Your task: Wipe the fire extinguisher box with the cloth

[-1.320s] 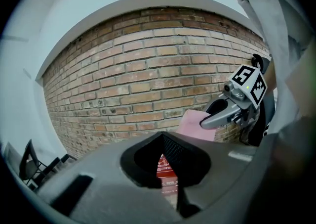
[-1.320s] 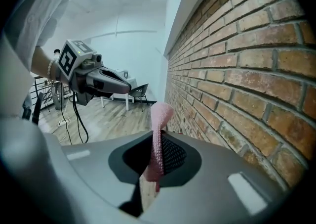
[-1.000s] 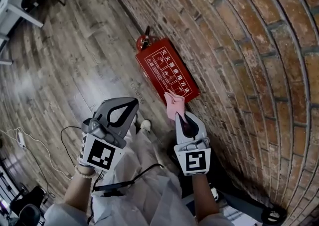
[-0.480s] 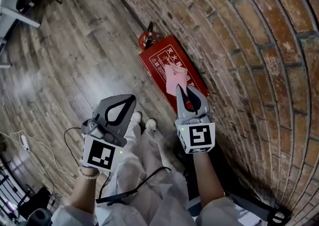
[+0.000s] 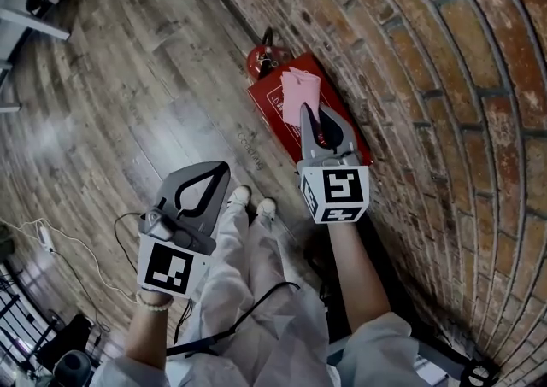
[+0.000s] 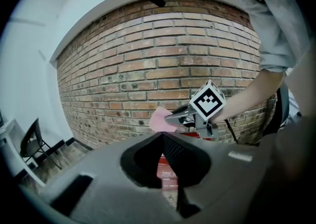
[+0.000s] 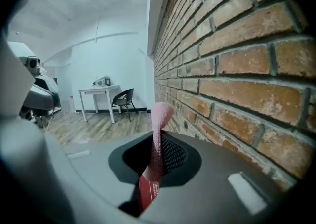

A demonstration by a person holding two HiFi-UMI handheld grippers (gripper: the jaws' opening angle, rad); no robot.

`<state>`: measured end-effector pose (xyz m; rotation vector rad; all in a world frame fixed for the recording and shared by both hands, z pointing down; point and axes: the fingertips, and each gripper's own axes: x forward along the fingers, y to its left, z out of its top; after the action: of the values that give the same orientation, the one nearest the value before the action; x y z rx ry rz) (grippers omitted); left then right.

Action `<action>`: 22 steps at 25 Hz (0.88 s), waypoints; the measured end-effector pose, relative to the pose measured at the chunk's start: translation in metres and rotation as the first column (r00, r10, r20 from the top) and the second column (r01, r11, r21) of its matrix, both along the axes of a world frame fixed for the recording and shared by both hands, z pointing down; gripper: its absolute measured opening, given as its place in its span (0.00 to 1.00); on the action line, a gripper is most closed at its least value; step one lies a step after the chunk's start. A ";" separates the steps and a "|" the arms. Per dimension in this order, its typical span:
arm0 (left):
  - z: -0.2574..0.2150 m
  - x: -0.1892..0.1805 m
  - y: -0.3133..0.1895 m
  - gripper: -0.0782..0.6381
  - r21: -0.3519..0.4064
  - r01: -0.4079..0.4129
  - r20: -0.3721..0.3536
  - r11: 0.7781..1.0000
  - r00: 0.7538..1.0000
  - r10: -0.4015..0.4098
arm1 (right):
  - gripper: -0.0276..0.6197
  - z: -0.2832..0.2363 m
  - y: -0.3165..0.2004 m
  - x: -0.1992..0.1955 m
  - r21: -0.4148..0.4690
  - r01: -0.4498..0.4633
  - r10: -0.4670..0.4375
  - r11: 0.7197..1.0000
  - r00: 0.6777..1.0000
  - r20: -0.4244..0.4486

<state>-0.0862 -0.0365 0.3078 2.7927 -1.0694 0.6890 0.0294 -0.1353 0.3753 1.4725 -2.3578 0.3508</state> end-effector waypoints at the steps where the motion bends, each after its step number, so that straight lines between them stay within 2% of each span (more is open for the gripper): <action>1: 0.001 -0.001 -0.001 0.11 -0.002 -0.001 0.002 1.000 1.000 0.001 | 0.09 0.005 -0.006 -0.001 -0.007 -0.006 0.006 1.000 1.000 0.005; 8: 0.005 -0.003 -0.006 0.11 -0.013 -0.011 -0.005 1.000 1.000 0.011 | 0.09 0.037 -0.038 -0.011 -0.043 -0.029 0.028 0.999 1.000 -0.004; 12: 0.008 -0.005 -0.008 0.11 -0.001 -0.023 -0.001 1.000 1.000 0.023 | 0.09 0.053 -0.056 -0.015 -0.049 -0.047 0.045 0.998 0.998 -0.036; 22: 0.029 -0.020 -0.005 0.11 -0.035 -0.026 0.017 0.999 1.000 0.026 | 0.08 0.101 -0.096 -0.012 -0.092 -0.114 0.105 0.989 0.989 -0.102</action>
<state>-0.1063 -0.0416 0.3370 2.7809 -1.0155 0.7289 0.0178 -0.2317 0.4762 1.5410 -2.1586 0.4074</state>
